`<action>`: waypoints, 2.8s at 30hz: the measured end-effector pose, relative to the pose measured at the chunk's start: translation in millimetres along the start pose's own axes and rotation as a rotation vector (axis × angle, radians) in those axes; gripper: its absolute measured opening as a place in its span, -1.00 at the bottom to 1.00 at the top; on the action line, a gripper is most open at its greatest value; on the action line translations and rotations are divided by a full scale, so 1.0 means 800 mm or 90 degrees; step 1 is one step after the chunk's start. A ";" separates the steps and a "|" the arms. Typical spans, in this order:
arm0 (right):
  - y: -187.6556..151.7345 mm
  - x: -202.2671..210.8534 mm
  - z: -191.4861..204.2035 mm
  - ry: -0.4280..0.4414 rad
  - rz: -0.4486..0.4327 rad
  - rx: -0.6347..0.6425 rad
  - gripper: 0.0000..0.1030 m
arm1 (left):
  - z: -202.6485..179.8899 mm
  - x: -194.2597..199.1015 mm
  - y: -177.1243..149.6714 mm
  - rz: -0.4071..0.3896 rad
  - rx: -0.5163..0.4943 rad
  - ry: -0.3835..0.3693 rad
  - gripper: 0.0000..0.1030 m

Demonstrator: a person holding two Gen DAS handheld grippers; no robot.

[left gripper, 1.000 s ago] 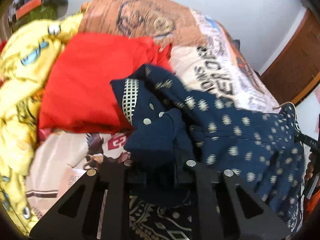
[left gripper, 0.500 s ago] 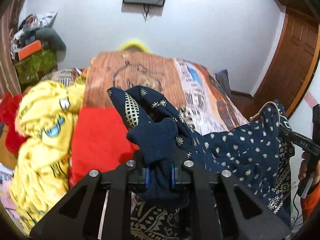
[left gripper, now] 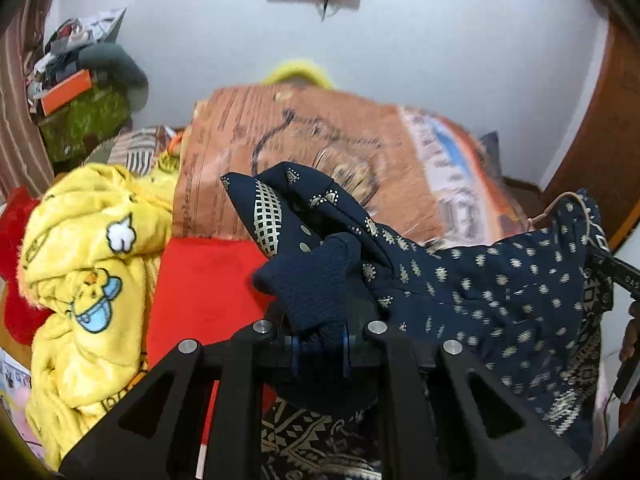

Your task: Fold large clothes

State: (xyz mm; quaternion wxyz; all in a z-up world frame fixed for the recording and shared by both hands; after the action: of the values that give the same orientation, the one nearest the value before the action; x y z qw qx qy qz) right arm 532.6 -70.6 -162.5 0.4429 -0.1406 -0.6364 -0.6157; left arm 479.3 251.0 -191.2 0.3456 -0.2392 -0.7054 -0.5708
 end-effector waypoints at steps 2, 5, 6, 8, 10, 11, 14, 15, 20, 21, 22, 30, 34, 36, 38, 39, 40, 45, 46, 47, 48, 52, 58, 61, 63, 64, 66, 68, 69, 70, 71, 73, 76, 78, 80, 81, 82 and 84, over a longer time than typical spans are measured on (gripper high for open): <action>-0.001 -0.021 -0.008 -0.008 0.016 -0.008 -0.71 | 0.008 -0.028 -0.006 0.021 0.004 0.010 -0.73; -0.009 -0.049 -0.028 -0.012 0.041 -0.039 -0.71 | 0.023 -0.063 -0.018 0.049 0.021 0.025 -0.72; -0.012 -0.057 -0.036 -0.011 0.051 -0.049 -0.71 | 0.028 -0.072 -0.023 0.057 0.029 0.026 -0.72; -0.019 -0.067 -0.044 -0.013 0.066 -0.056 -0.70 | 0.037 -0.089 -0.032 0.074 0.046 0.021 -0.70; -0.026 -0.072 -0.046 -0.014 0.079 -0.053 -0.69 | 0.040 -0.098 -0.039 0.087 0.052 0.018 -0.68; -0.029 -0.074 -0.048 -0.015 0.083 -0.050 -0.68 | 0.039 -0.100 -0.041 0.091 0.051 0.018 -0.65; -0.034 -0.072 -0.047 -0.028 0.085 -0.042 -0.60 | 0.037 -0.106 -0.049 0.101 0.026 0.036 -0.56; -0.034 -0.071 -0.047 -0.032 0.085 -0.042 -0.57 | 0.036 -0.106 -0.051 0.104 0.017 0.046 -0.48; -0.042 -0.060 -0.047 -0.058 0.116 -0.037 -0.32 | 0.031 -0.090 -0.067 0.120 -0.020 0.088 -0.08; -0.043 -0.059 -0.047 -0.064 0.123 -0.035 -0.16 | 0.031 -0.086 -0.070 0.123 -0.021 0.086 0.00; -0.047 -0.053 -0.046 -0.072 0.128 -0.030 -0.07 | 0.031 -0.079 -0.073 0.126 -0.019 0.083 0.06; -0.075 0.009 -0.019 -0.084 0.156 0.022 0.03 | 0.016 -0.017 -0.096 0.137 -0.023 0.044 0.28; -0.086 0.057 0.005 -0.077 0.130 0.051 0.06 | 0.003 0.034 -0.110 0.123 -0.046 0.024 0.30; -0.092 0.083 0.018 -0.071 0.113 0.066 0.14 | -0.001 0.058 -0.117 0.116 -0.049 0.013 0.35; -0.099 0.104 0.029 -0.063 0.098 0.076 0.23 | -0.004 0.087 -0.126 0.104 -0.052 0.001 0.37; -0.102 0.112 0.032 -0.059 0.091 0.080 0.27 | -0.005 0.098 -0.130 0.099 -0.051 -0.003 0.42; -0.107 0.125 0.036 -0.055 0.083 0.084 0.29 | -0.005 0.110 -0.134 0.095 -0.049 -0.008 0.44; -0.134 0.162 0.045 -0.044 0.066 0.080 0.35 | -0.003 0.161 -0.167 0.077 -0.047 -0.032 0.47; -0.143 0.168 0.045 -0.043 0.067 0.079 0.35 | -0.003 0.166 -0.173 0.078 -0.046 -0.035 0.47; -0.152 0.173 0.044 -0.044 0.068 0.077 0.35 | -0.001 0.172 -0.184 0.081 -0.046 -0.038 0.48; -0.161 0.177 0.042 -0.044 0.070 0.075 0.36 | 0.001 0.174 -0.191 0.084 -0.045 -0.040 0.48; -0.196 0.181 0.031 -0.055 0.091 0.061 0.36 | 0.010 0.177 -0.233 0.114 -0.041 -0.054 0.48; -0.252 0.184 0.006 -0.063 0.137 0.020 0.36 | 0.021 0.158 -0.301 0.187 -0.020 -0.071 0.48; -0.275 0.185 -0.004 -0.062 0.157 0.001 0.36 | 0.028 0.147 -0.333 0.224 0.008 -0.086 0.48; -0.289 0.184 -0.010 -0.064 0.173 -0.009 0.36 | 0.033 0.142 -0.350 0.243 0.027 -0.096 0.48; -0.294 0.183 -0.012 -0.063 0.178 -0.015 0.36 | 0.034 0.139 -0.360 0.256 0.038 -0.108 0.48; -0.306 0.183 -0.015 -0.053 0.183 -0.034 0.36 | 0.035 0.135 -0.375 0.267 0.057 -0.119 0.48; -0.317 0.179 -0.017 -0.036 0.191 -0.059 0.36 | 0.034 0.130 -0.387 0.278 0.072 -0.129 0.48; -0.321 0.178 -0.017 -0.030 0.194 -0.066 0.36 | 0.034 0.128 -0.391 0.279 0.082 -0.135 0.48; -0.327 0.174 -0.017 -0.020 0.198 -0.075 0.36 | 0.035 0.127 -0.395 0.278 0.102 -0.138 0.48; -0.331 0.173 -0.016 -0.017 0.203 -0.081 0.36 | 0.034 0.127 -0.397 0.277 0.117 -0.145 0.48; -0.337 0.167 -0.015 -0.016 0.202 -0.087 0.36 | 0.030 0.127 -0.399 0.277 0.138 -0.169 0.44; -0.340 0.165 -0.013 -0.003 0.188 -0.092 0.36 | 0.023 0.127 -0.402 0.272 0.157 -0.200 0.34; -0.339 0.163 -0.012 0.004 0.184 -0.095 0.36 | 0.023 0.126 -0.404 0.276 0.180 -0.223 0.24; -0.339 0.163 -0.010 0.016 0.179 -0.097 0.30 | 0.027 0.125 -0.405 0.278 0.201 -0.241 0.20; -0.339 0.163 -0.010 0.022 0.179 -0.097 0.17 | 0.028 0.125 -0.406 0.278 0.207 -0.248 0.17; -0.339 0.163 -0.008 0.032 0.179 -0.096 0.03 | 0.027 0.126 -0.406 0.277 0.208 -0.251 0.14; -0.338 0.163 -0.006 0.037 0.180 -0.094 -0.17 | 0.025 0.129 -0.404 0.273 0.201 -0.260 -0.11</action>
State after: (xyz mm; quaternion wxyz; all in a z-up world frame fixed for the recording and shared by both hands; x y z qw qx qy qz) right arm 264.6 -177.4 -245.1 0.5317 -0.2429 -0.5499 -0.5966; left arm 171.7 188.5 -321.9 0.3420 -0.4352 -0.7733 -0.3092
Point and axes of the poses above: each gripper's, at about its wrist camera, not at the fingertips, and x roughly against the way its jaws point, z to its left, y to its top, the point moved 4 cm from there along -x, roughly the way its jaws point, and after that the axes turned 3 degrees about z, right-handed, at the moved point
